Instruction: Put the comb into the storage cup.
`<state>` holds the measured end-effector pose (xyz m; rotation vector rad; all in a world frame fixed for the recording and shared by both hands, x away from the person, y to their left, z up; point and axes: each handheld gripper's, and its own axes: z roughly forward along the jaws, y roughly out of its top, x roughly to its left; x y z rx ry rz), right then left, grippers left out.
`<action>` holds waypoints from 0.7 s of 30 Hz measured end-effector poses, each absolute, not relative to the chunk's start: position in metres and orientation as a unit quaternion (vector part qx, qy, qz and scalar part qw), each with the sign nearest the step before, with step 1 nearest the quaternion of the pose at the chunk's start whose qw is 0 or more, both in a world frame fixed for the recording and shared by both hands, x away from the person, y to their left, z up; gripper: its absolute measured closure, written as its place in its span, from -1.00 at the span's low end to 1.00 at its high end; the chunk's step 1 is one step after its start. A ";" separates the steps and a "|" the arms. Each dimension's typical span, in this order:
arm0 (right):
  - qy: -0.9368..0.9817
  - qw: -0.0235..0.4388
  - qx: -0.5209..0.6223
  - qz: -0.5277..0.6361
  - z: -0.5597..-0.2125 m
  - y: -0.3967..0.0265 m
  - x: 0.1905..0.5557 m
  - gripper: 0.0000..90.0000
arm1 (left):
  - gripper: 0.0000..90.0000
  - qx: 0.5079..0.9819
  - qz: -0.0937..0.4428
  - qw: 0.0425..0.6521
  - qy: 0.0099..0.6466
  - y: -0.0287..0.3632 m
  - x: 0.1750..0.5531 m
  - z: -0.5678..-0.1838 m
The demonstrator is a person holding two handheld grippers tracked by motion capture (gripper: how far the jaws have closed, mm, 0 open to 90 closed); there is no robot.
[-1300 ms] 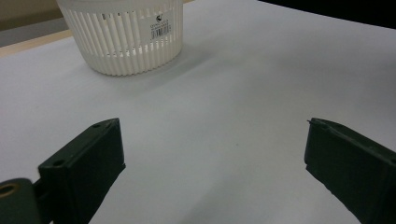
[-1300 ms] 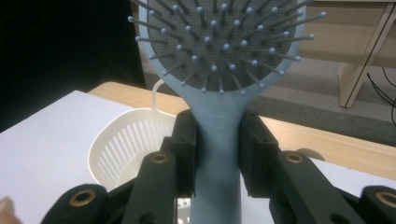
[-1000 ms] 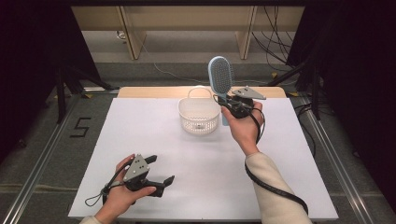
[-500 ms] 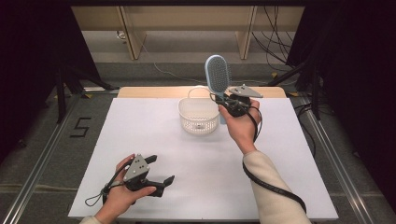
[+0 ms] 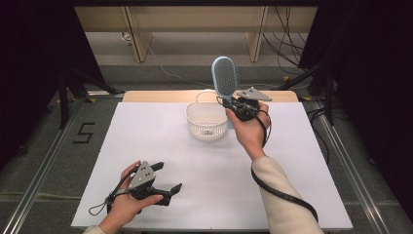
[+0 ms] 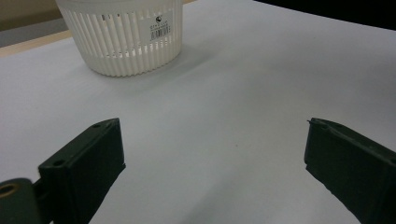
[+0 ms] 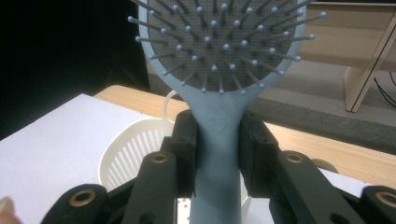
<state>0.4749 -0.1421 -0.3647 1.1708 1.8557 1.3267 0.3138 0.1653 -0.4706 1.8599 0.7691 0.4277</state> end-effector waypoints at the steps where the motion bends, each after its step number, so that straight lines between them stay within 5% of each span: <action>1: 0.694 0.285 0.437 0.496 -0.364 -0.142 0.475 0.56 | -0.90 0.774 0.178 0.516 0.320 0.165 0.314 -0.471; 21: 0.694 0.288 0.432 0.499 -0.360 -0.135 0.478 0.56 | -0.90 0.775 0.178 0.516 0.319 0.165 0.314 -0.471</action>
